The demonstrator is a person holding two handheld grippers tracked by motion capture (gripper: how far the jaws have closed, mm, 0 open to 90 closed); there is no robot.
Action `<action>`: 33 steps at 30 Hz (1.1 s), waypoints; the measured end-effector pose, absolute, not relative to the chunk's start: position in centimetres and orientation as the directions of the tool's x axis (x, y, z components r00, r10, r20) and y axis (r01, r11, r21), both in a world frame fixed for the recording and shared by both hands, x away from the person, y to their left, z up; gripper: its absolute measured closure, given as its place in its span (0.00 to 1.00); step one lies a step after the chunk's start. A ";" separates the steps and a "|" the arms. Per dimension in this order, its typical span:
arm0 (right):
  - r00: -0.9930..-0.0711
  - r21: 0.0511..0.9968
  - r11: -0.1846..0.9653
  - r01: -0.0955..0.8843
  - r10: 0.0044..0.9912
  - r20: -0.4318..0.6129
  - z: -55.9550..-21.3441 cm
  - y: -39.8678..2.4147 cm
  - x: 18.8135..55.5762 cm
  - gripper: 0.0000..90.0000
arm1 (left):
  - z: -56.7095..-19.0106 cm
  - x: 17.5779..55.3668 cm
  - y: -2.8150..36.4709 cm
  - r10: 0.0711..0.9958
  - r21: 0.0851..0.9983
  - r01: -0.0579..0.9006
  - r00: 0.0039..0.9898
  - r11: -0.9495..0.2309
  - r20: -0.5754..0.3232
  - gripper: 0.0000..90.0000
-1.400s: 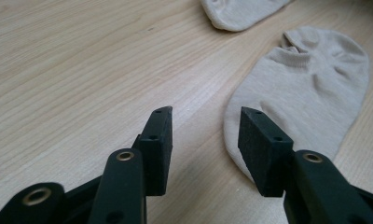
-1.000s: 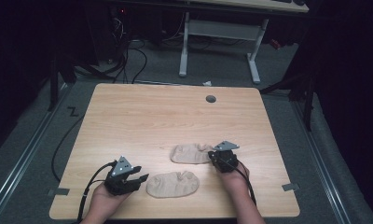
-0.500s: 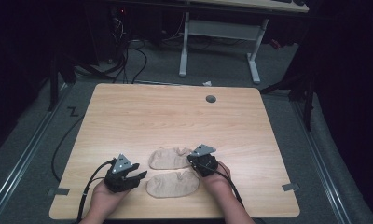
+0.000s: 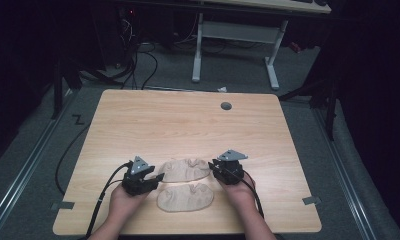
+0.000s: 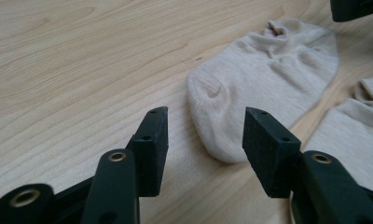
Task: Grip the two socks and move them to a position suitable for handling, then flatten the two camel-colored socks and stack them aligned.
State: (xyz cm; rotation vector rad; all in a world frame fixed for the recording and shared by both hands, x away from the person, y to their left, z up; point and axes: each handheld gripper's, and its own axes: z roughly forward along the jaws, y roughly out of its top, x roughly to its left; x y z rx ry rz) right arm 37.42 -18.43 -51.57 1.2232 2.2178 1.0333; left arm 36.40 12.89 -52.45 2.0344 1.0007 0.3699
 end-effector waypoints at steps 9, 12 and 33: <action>-0.533 0.766 0.319 0.558 0.845 0.037 -52.0 -17.6 38.1 0.81 | -53.2 37.3 12.1 0.765 0.760 0.549 0.635 -0.348 -0.109 0.70; -0.536 0.746 0.324 0.582 0.843 0.052 -52.3 -17.4 38.1 0.77 | -53.3 37.3 12.1 0.767 0.755 0.555 0.632 -0.349 -0.110 0.75; -0.586 0.787 0.364 0.498 0.810 -0.003 -51.2 -17.9 36.6 0.96 | -51.4 36.4 11.8 0.742 0.815 0.480 0.663 -0.324 -0.095 0.97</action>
